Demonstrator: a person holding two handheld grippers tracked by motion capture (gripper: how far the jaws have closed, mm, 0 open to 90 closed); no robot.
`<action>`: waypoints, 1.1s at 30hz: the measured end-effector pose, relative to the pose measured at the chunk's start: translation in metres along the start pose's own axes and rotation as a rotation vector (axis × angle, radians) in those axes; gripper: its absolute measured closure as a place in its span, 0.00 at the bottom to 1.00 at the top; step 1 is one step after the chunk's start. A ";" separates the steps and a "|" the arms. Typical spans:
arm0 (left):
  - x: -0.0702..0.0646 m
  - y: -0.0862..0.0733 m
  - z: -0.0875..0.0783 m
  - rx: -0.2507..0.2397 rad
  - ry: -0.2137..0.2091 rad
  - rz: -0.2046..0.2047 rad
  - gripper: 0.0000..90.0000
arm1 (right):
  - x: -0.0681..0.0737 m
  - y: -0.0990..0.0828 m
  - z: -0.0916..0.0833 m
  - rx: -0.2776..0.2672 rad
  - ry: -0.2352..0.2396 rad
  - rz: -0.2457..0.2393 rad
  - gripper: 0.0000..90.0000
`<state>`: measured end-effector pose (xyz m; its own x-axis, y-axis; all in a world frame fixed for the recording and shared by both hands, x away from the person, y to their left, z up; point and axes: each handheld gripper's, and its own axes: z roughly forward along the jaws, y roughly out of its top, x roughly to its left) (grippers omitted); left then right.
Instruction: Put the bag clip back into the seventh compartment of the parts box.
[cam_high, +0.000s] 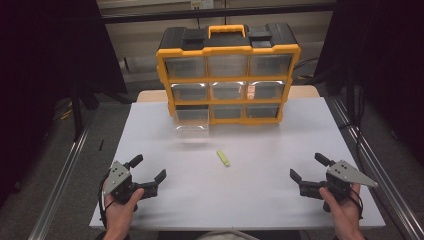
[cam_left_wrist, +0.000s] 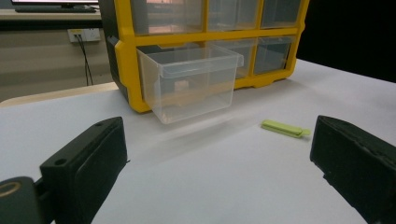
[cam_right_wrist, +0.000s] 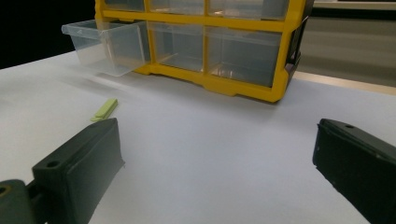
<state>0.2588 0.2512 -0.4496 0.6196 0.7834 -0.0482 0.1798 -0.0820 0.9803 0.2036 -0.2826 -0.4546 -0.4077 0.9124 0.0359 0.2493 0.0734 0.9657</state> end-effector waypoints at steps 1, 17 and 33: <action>0.001 0.000 0.000 0.018 -0.001 0.013 0.04 | -0.001 -0.001 0.001 0.003 -0.002 0.000 0.01; -0.009 0.005 0.020 0.044 -0.051 0.090 0.05 | 0.000 -0.001 -0.003 0.019 -0.007 0.008 0.01; -0.021 0.014 0.061 0.114 -0.193 0.135 0.08 | -0.002 -0.003 -0.002 0.032 -0.007 0.015 0.01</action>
<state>0.2952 0.1961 -0.4463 0.7759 0.6298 0.0350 0.1639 -0.2548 0.9530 0.2017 -0.2853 -0.4570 -0.3972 0.9164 0.0485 0.2831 0.0721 0.9564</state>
